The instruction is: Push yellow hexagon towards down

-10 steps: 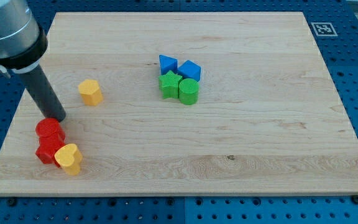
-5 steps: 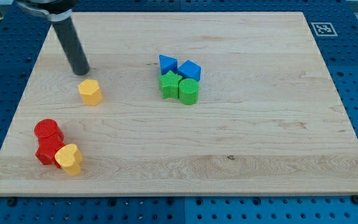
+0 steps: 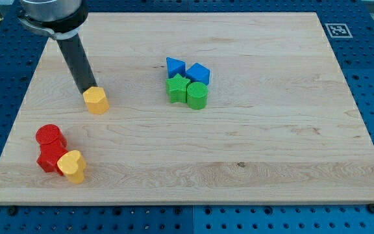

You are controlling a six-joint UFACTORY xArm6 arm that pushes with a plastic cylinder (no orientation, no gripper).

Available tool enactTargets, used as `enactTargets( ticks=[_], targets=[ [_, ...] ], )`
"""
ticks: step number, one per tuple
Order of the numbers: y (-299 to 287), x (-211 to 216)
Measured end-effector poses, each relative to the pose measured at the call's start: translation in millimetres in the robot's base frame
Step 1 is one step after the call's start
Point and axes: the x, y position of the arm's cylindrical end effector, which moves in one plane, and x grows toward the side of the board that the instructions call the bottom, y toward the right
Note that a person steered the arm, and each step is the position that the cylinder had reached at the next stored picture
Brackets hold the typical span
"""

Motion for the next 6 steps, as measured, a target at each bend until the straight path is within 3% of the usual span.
enactTargets(
  ticks=[6],
  targets=[
    [57,22]
  ],
)
